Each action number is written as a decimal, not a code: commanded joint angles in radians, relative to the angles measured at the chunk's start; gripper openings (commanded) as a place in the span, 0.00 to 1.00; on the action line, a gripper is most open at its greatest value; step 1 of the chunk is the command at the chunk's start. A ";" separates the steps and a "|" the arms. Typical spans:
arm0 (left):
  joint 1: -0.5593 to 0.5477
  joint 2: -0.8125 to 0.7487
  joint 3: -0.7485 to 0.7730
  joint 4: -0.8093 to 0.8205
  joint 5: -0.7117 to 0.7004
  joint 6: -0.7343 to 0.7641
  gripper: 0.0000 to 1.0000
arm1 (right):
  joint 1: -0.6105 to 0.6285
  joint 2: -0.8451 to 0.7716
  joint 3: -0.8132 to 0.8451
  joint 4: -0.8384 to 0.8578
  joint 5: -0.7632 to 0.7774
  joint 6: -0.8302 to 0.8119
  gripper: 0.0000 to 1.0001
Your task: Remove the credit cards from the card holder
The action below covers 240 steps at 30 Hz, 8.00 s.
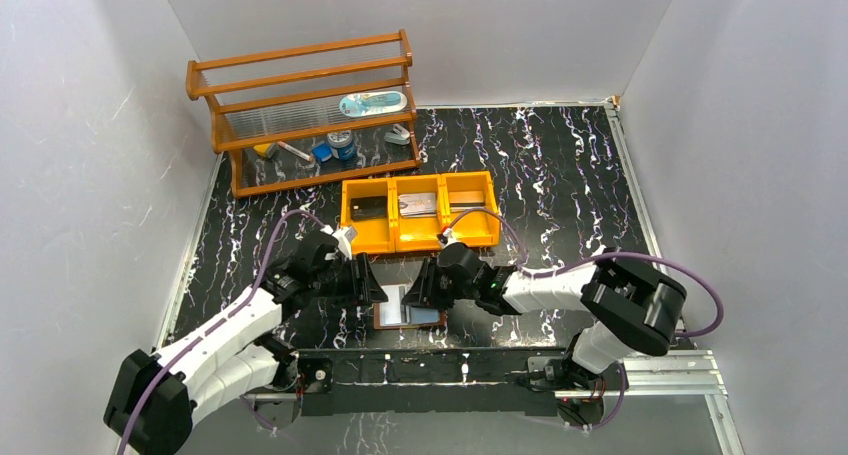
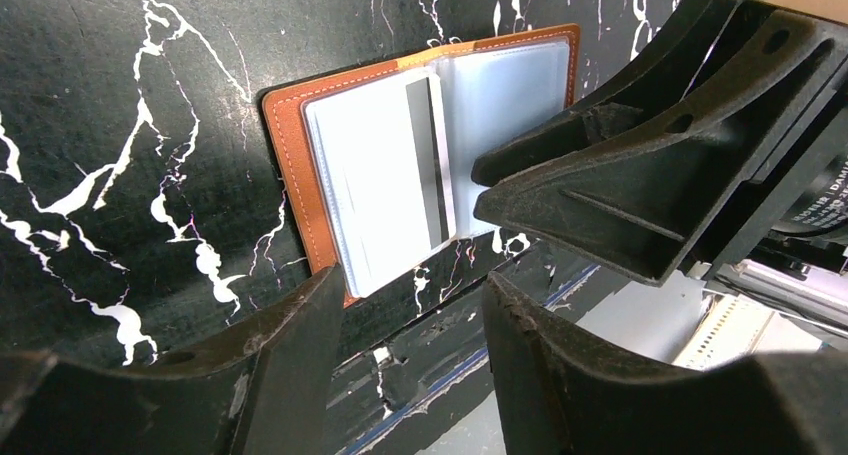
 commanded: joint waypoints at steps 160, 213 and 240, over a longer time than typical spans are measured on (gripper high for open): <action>-0.196 0.336 0.034 0.129 -0.117 0.044 0.33 | -0.129 0.013 -0.204 0.314 -0.135 0.108 0.07; -0.218 0.183 0.300 -0.236 -0.415 0.164 0.73 | -0.148 -0.323 -0.200 0.148 -0.077 -0.134 0.00; 0.167 -0.108 0.274 -0.218 -0.599 0.305 0.98 | -0.148 -0.279 0.211 -0.122 0.250 -1.101 0.00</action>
